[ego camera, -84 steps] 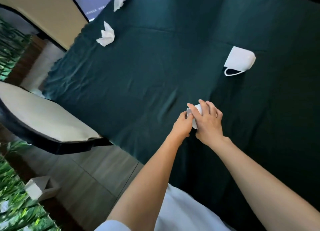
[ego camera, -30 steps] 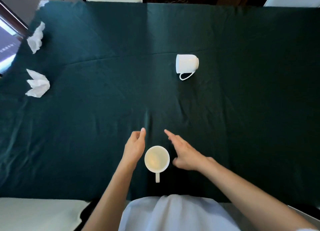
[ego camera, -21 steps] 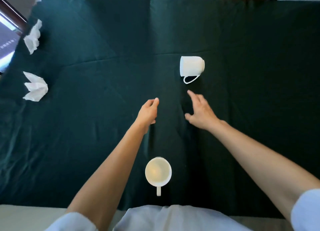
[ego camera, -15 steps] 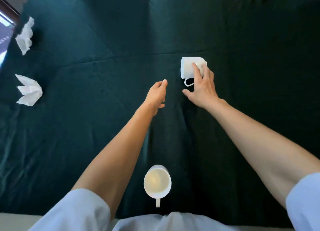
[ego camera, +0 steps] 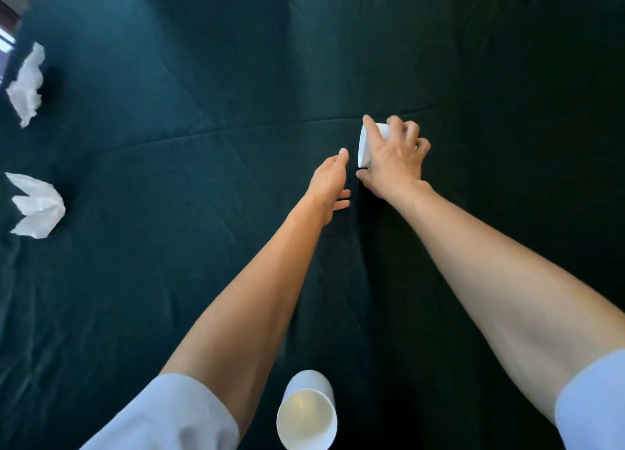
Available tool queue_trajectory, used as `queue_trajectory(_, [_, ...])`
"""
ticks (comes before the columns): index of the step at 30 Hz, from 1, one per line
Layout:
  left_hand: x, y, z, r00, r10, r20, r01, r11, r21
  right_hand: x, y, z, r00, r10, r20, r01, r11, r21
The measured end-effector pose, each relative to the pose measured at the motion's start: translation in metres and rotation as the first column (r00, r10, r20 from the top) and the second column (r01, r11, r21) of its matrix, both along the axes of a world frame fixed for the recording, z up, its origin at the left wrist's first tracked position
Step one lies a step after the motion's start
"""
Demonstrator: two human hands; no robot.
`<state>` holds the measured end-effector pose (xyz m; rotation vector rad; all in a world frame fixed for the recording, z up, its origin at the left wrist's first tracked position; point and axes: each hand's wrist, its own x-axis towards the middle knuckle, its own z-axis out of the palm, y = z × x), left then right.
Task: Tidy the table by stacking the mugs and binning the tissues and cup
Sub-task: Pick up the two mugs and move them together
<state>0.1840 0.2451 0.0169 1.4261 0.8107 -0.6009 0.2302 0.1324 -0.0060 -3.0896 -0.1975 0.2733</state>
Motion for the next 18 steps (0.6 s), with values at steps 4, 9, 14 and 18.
queue_trajectory(4, [-0.002,-0.005,-0.002,0.991,0.127,-0.051,-0.133,0.978,-0.163,0.008,0.003,0.004,0.999,-0.032,-0.003,0.032,0.999,0.024])
queue_trajectory(9, [-0.018,-0.008,0.0,0.977,0.203,-0.069,-0.214,0.936,-0.279,-0.006,-0.005,0.008,0.997,-0.061,0.057,0.053,0.99,0.133])
queue_trajectory(14, [-0.042,-0.003,0.014,0.985,0.169,0.021,-0.158,0.954,-0.254,-0.046,-0.021,0.022,0.991,-0.118,0.055,0.076,0.867,0.492])
queue_trajectory(18, [-0.075,0.001,0.038,0.992,0.034,0.118,-0.016,0.988,-0.152,-0.088,-0.029,0.041,0.992,-0.115,-0.044,0.115,0.728,0.676])
